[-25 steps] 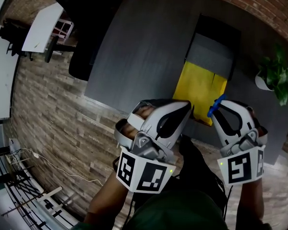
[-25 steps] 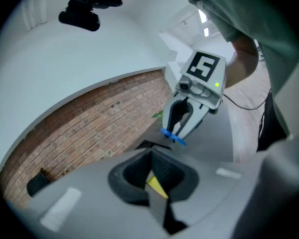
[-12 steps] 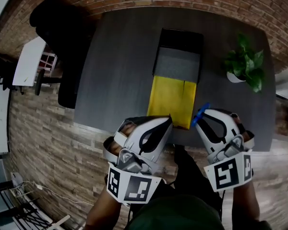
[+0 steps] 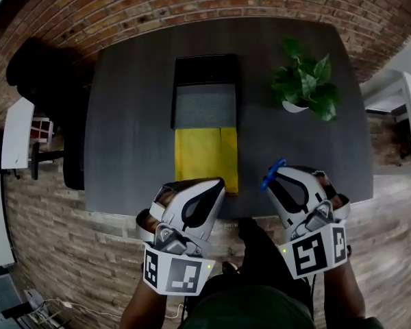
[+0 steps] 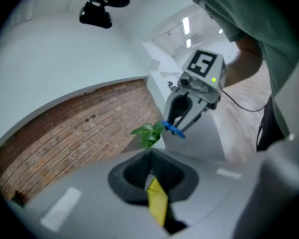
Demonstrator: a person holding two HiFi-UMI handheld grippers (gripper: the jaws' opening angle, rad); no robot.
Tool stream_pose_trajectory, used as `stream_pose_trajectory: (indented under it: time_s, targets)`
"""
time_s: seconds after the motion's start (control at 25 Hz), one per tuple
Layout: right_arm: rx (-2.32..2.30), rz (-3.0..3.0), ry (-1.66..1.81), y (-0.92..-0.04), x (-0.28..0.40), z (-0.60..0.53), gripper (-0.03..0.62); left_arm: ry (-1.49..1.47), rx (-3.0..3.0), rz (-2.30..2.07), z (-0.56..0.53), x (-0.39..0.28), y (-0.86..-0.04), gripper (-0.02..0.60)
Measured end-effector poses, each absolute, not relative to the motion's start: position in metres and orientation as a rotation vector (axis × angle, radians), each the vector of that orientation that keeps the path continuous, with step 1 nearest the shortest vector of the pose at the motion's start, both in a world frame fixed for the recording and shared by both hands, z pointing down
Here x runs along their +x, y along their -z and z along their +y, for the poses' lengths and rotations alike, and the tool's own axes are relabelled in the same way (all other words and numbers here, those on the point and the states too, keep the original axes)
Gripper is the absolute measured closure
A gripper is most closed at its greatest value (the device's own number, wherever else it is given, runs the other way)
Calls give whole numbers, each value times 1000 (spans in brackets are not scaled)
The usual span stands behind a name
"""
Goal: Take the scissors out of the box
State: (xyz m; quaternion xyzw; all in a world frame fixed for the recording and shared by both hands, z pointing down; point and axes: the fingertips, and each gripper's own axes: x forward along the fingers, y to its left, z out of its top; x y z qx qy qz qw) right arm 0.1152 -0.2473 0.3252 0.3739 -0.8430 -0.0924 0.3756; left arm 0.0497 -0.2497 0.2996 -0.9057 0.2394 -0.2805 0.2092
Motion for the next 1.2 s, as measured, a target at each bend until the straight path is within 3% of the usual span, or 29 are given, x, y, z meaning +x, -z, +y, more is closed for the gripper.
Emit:
stream_pose_trajectory:
  time_s: [0.64,1.2]
  targets:
    - [1076,-2062,15,-392,194,-239,519,811,-2580,432,-257,117,-346,583]
    - [1102,-2026,-109,-446,209,-237,519,848,-2620,317,-260,135,-395,583]
